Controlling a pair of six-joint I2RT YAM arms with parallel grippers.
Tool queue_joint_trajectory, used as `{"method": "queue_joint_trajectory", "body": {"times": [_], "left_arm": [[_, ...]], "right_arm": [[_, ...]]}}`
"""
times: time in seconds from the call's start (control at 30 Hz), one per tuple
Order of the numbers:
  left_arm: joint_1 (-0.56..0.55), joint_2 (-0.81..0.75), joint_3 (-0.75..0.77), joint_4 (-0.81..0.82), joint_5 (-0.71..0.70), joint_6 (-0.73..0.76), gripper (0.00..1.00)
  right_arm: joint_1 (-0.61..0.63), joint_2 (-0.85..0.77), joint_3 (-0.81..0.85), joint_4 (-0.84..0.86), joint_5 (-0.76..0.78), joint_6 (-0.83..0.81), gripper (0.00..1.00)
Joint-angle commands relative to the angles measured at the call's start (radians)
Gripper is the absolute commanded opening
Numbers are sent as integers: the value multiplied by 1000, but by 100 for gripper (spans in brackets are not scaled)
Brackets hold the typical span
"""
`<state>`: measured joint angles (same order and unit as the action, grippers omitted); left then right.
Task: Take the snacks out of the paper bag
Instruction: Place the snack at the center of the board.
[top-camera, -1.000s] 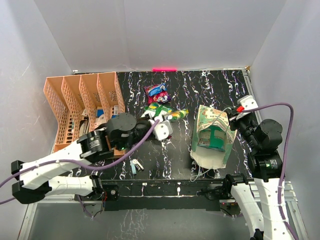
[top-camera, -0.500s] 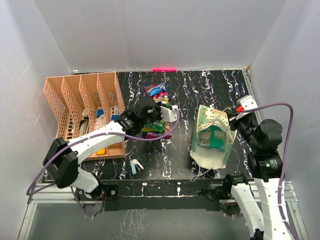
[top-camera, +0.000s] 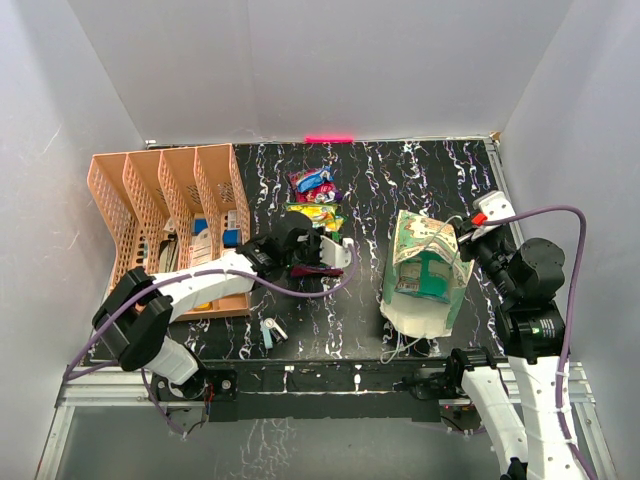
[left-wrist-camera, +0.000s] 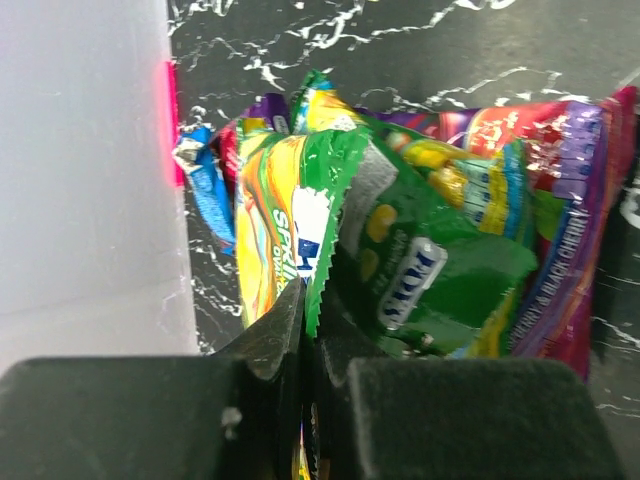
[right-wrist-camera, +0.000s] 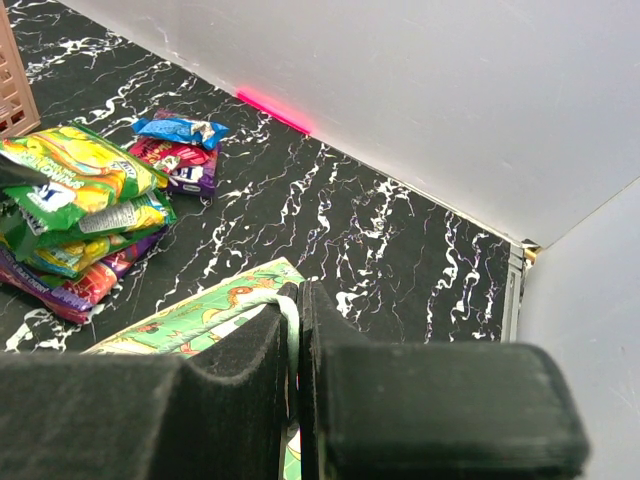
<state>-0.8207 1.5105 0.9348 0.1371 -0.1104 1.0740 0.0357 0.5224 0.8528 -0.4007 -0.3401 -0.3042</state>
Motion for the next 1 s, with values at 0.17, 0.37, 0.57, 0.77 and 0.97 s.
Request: {"method": "queue_joint_trajectory", "body": {"times": [0.17, 0.37, 0.57, 0.77, 0.97], "left_arm": [[6, -67, -82, 9, 107, -77, 0], [9, -14, -94, 34, 96, -83, 3], [12, -35, -96, 31, 110, -118, 18], [11, -129, -62, -39, 129, -201, 34], [14, -303, -28, -237, 322, -291, 72]], "right_arm": [[3, -19, 30, 33, -13, 10, 7], [3, -20, 32, 31, -21, 16, 7], [3, -25, 32, 26, -17, 13, 7], [3, -13, 35, 32, -35, 13, 7], [3, -5, 37, 37, -47, 13, 7]]}}
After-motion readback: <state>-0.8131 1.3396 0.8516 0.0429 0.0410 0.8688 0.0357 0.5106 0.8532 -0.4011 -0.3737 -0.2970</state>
